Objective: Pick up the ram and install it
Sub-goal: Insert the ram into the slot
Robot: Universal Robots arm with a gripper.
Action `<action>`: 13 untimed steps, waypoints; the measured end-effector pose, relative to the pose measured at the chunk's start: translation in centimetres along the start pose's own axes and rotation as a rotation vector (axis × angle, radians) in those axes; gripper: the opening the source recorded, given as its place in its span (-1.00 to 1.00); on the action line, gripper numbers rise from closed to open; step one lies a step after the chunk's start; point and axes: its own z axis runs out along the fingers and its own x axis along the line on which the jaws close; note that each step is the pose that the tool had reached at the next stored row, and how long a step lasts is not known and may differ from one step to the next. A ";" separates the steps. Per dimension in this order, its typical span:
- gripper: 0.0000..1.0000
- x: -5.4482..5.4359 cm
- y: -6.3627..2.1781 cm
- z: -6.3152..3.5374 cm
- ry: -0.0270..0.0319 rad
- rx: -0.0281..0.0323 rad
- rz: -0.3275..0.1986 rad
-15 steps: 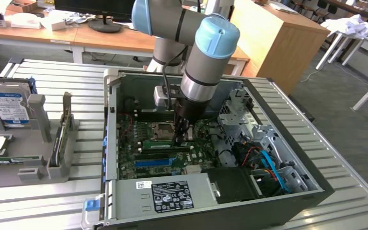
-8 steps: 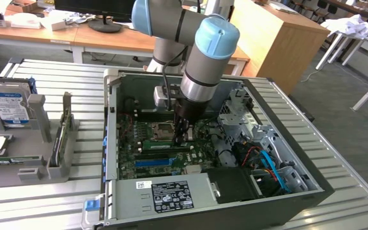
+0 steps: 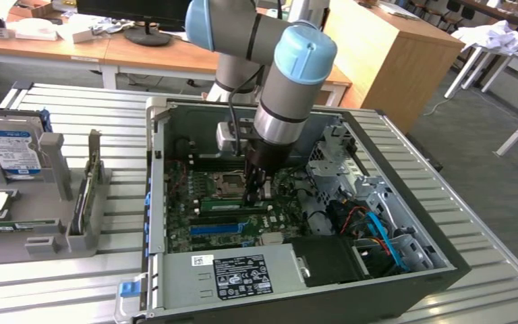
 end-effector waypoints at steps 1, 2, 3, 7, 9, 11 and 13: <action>-0.76 0.0 0.00 0.03 0.0000 0.0000 0.000; -0.76 0.0 0.00 0.07 0.0001 0.0001 0.000; -0.76 0.0 -0.01 0.11 0.0002 0.0001 0.000; -0.76 0.0 -0.01 0.29 0.0002 0.0004 0.000; -0.76 0.0 -0.01 0.32 0.0003 0.0004 0.000; -0.76 0.0 -0.01 0.32 0.0003 0.0004 0.000; -0.76 0.0 -0.02 0.33 0.0002 0.0005 0.000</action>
